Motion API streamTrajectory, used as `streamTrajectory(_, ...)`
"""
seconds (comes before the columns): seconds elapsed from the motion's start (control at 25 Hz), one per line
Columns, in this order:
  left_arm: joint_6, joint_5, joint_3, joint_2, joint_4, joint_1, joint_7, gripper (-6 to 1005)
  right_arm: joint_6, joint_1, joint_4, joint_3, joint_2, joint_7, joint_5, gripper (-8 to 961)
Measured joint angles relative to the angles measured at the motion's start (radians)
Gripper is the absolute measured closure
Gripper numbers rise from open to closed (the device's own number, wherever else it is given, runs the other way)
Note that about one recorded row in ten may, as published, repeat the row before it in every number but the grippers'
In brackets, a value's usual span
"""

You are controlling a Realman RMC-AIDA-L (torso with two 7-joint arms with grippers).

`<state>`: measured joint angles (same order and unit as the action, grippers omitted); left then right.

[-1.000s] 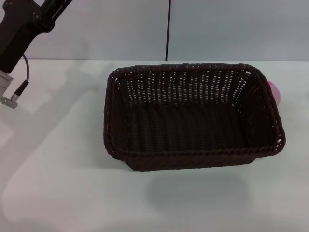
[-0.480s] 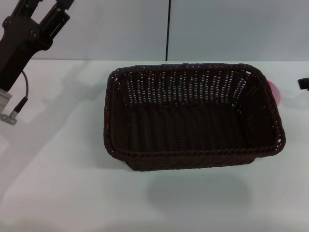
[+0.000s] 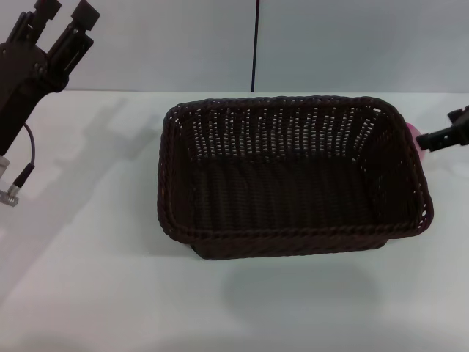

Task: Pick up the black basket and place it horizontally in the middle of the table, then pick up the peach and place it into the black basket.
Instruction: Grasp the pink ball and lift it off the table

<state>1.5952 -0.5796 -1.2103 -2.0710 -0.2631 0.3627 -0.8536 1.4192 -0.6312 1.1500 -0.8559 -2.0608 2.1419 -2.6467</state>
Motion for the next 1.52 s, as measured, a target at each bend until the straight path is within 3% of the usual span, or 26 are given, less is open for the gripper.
streamTrajectory(0.92, 0.000, 0.001, 0.002, 0.000, 0.006, -0.002, -0.010, 185, -0.119, -0.003, -0.110, -0.122, -0.012, -0.032, 0.020, 147)
streamTrajectory(1.2, -0.005, 0.001, 0.006, 0.000, 0.018, 0.004, -0.010, 186, -0.149, -0.002, -0.111, -0.156, -0.011, -0.032, 0.021, 192)
streamTrajectory(1.48, -0.006, 0.003, 0.012, 0.001, 0.019, 0.005, -0.010, 186, -0.158, 0.003, -0.111, -0.175, -0.013, -0.028, 0.021, 619)
streamTrajectory(1.52, -0.006, 0.003, 0.012, 0.001, 0.019, 0.005, -0.010, 186, -0.158, 0.003, -0.111, -0.175, -0.013, -0.028, 0.021, 627)
